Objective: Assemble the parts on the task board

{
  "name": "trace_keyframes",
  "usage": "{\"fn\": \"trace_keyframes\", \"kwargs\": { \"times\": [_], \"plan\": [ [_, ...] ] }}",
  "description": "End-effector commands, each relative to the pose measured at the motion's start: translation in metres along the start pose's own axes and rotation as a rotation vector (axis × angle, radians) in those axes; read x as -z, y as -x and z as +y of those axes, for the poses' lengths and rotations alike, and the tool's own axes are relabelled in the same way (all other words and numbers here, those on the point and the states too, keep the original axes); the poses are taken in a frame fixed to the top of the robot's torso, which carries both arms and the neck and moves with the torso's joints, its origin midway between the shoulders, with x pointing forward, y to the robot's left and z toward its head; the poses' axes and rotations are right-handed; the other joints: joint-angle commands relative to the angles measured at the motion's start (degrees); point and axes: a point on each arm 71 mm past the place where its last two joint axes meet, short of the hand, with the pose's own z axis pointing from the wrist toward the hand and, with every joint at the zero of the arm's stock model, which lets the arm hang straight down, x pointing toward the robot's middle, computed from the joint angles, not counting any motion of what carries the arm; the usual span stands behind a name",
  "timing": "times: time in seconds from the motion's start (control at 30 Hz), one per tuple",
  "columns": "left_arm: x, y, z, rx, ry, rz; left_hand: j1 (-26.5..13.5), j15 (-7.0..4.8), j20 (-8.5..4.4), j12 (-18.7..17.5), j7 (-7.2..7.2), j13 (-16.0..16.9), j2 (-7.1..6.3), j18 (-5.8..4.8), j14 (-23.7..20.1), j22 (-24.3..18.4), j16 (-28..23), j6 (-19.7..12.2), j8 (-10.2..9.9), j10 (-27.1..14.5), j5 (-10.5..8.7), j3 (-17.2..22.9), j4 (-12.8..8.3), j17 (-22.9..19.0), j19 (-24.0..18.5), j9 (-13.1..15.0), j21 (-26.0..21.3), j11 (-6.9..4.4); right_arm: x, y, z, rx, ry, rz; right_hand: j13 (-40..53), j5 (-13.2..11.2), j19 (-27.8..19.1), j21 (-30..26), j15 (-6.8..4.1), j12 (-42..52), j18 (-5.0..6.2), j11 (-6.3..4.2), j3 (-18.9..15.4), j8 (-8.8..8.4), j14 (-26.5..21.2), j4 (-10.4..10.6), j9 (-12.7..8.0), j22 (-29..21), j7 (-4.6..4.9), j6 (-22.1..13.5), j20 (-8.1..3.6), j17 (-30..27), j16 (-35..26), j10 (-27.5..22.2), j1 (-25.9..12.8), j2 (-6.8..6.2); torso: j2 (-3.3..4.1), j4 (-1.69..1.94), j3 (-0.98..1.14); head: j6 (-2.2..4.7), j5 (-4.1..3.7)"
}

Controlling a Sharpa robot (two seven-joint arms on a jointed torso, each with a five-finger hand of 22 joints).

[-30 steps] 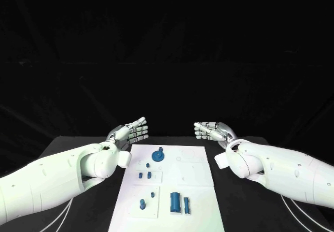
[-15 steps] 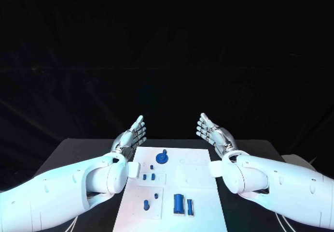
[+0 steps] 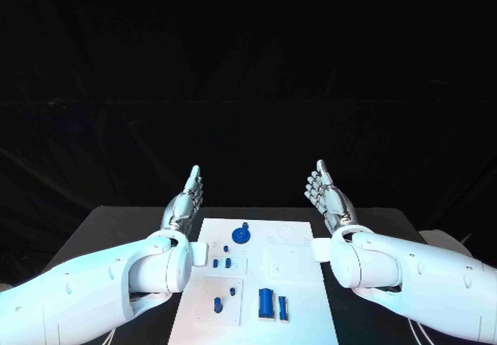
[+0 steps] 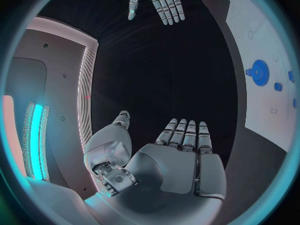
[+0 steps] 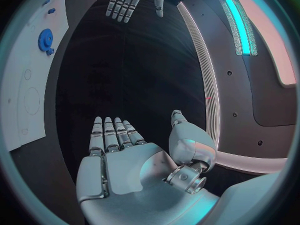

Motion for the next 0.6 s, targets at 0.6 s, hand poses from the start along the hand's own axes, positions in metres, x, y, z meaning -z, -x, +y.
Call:
{"fn": "trace_keyframes", "kwargs": {
  "times": [0.6],
  "plan": [
    [0.0005, -0.0002, -0.0037, -0.022, -0.045, -0.012, -10.52, -0.11, -0.7, -0.33, -0.06, -0.07, 0.07, -0.83, -9.6, -0.24, -0.41, -7.44, -0.38, -7.29, -0.29, -5.63, -0.01, -0.06, -7.68, -0.08, -1.19, -0.15, 0.0002, 0.0008, 0.0016, 0.001, 0.017, -0.015, -0.15, -0.44, -11.1, -0.28, -0.06, -0.34, -1.22, -0.01, -1.02, -0.19, -12.82, -0.02, -0.49, -8.36, -0.18, -11.43, -0.21, -0.34, -0.37, -12.76, -16.29, -0.02, 0.0, 0.0, -0.01, -0.01, 0.0]
  ]
}}
